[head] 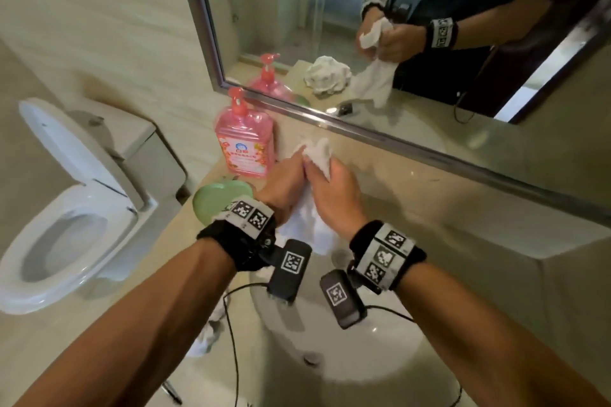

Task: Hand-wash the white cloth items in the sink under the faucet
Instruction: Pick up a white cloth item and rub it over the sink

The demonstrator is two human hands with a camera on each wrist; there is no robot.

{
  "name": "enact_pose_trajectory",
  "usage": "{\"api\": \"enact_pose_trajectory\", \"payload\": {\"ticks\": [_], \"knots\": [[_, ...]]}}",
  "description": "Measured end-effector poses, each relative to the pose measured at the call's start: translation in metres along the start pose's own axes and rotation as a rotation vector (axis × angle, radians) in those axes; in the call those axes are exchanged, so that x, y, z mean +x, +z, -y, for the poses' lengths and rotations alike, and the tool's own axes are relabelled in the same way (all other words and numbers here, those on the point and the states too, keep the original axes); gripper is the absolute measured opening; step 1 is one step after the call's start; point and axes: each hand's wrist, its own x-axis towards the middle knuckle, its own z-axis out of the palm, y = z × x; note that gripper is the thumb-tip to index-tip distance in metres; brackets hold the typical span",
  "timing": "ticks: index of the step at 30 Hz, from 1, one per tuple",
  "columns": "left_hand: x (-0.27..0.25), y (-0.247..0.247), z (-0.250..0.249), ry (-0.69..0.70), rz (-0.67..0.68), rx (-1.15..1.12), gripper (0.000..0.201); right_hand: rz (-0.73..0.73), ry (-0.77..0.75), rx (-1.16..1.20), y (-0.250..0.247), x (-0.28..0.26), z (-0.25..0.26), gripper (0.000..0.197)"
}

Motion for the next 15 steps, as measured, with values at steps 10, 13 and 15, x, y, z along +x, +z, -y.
{"api": "enact_pose_trajectory", "payload": {"ticks": [10, 13, 15], "knots": [[-0.020, 0.002, -0.025, 0.081, -0.061, 0.080, 0.028, -0.024, -0.066, -0.031, 0.002, 0.008, 0.032, 0.044], [-0.028, 0.002, -0.032, 0.099, -0.086, 0.056, 0.029, 0.003, -0.143, -0.117, 0.003, 0.005, 0.035, 0.042], [-0.035, 0.003, -0.035, 0.055, -0.058, -0.045, 0.022, 0.011, -0.126, -0.195, -0.006, 0.012, 0.037, 0.044]]}}
